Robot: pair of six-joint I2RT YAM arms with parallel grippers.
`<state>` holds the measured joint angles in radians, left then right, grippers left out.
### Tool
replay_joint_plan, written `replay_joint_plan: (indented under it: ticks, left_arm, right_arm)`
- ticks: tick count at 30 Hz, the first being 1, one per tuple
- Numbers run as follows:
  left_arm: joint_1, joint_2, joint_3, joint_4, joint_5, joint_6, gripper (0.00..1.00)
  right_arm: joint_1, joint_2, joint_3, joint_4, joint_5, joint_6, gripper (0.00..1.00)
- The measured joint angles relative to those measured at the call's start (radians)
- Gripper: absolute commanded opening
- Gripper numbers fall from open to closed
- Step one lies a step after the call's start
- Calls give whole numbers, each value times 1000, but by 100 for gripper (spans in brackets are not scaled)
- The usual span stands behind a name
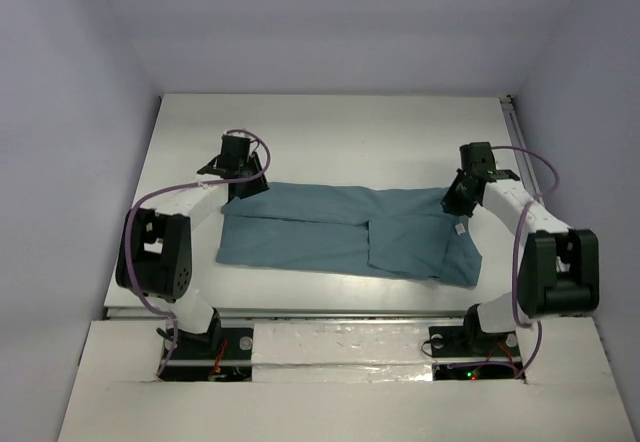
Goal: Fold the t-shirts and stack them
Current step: Fold the other side of the tshirt into a rectangle, then rotate the tshirt 90 degrees
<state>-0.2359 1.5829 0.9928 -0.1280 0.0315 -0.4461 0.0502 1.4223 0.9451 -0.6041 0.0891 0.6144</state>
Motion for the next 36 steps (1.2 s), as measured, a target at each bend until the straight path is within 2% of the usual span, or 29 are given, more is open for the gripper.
replay_joint_plan:
  ticks: [6,11,16,20,24,26,30,31,32,33,34,36]
  left_arm:
    - [65,113,5,25,28,-18,29]
    - [179,164,0,54,61,-54,29]
    - [276,148,-40,103,100,-83,30]
    - [292,93,-97,102,99,-93,30]
    - [296,1,-152,35,89,-102,32]
    - [297,-79,-170,-23,76,-108,32]
    - [285,-280,-172,-101,44,-120,32]
    - [278,-332,-172,-117,39,-124,32]
    - [269,-374,-172,-131,36,-127,32]
    - [257,-408,-172,-143,34,-129,32]
    - [243,-438,-172,-158,33,-130,32]
    - [222,-466,-172,-187,33,-129,31]
  right_arm:
    - [-23,169,47,109,-38,-47,0]
    - [-111,303,82,176,-76,-34,0]
    - [-132,380,169,183,-125,-31,0]
    - [-129,514,341,169,-183,-19,0]
    - [-101,746,679,97,-222,-3,0]
    - [-76,910,947,58,-238,11,0]
    - [-11,1326,1639,22,-292,80,2]
    - [0,1394,1726,64,-335,123,12]
    - [16,1408,1733,74,-361,147,20]
    - [30,1397,1685,127,-395,180,33]
    - [42,1369,1627,171,-418,198,63]
    - [60,1284,1510,223,-460,200,85]
